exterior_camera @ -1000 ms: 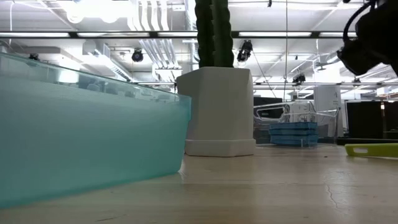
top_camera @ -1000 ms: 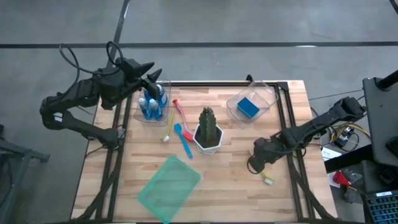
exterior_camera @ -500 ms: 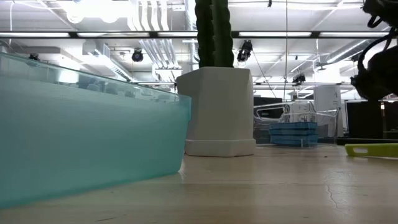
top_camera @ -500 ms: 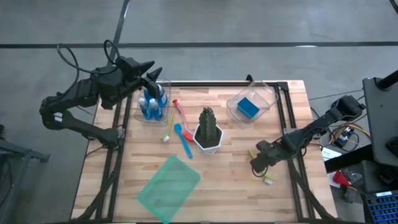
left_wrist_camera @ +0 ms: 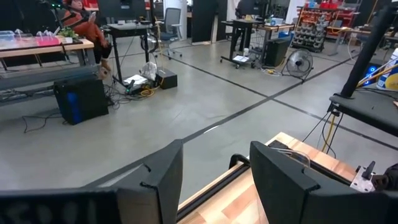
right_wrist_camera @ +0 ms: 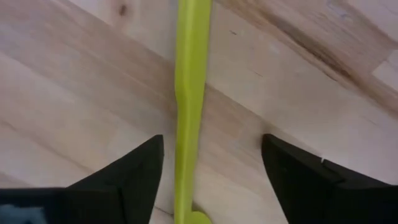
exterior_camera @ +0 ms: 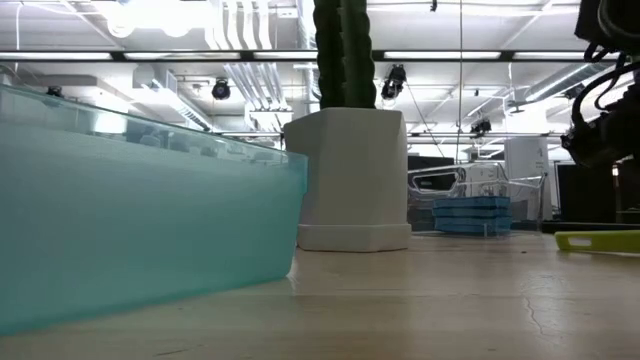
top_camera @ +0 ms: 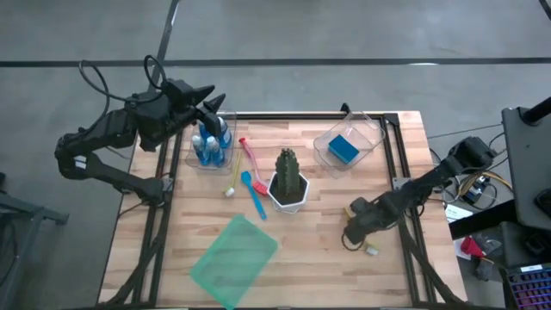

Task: Pick & Place Kitchen Sink Supplies
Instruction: Put the green dish brush into the green bin

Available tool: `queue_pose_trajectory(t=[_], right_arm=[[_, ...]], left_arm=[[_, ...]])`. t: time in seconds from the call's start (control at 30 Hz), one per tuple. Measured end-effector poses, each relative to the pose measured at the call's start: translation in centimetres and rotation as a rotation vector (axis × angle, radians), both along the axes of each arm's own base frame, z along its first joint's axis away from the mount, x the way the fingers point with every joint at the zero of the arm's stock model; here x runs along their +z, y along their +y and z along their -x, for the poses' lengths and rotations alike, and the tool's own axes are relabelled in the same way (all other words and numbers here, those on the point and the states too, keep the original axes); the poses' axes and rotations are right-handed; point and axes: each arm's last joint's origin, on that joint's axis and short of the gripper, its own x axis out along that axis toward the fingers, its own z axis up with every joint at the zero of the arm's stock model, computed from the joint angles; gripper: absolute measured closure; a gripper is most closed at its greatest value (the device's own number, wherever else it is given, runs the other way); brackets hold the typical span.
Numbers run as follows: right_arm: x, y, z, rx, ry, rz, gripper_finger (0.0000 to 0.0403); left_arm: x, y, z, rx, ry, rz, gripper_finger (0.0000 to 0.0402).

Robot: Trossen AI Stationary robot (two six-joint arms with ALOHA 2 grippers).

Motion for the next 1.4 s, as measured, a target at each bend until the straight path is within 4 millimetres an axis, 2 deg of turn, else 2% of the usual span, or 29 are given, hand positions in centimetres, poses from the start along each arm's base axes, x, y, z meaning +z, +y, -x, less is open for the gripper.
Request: queue_pose_trajectory(t=[0.37,0.6,0.7,0.8,1.03,1.4], right_arm=[[0.1,1.7,-3.1,0.137,0.126,0.083,0.024],[0.2,2.4,-4.5,0.145,0.131,0.086,0.0325],[0.6,2.7,-5.1,0.143,0.078,0.07,0.0361],[1.8,2.8,-5.2,0.142,0.045,0.055,0.0384],[5.5,3.6,-6.7,0.161,-0.097,-0.012,0.0373],[14.5,4.0,-10.0,0.294,-0.455,-0.001,0.0371]], left_arm=[[0.0,0.0,0.0,0.0,-0.004,0.0,0.0223],[0.1,0.0,0.0,0.0,-0.011,0.0,0.0223],[0.1,0.0,0.0,-0.002,-0.013,0.002,0.0223],[0.1,0.0,0.0,-0.007,-0.014,0.004,0.0223],[0.1,-0.2,-0.2,-0.069,-0.015,0.013,0.0223],[0.2,-0.6,-0.5,-0.259,-0.029,0.04,0.0223]])
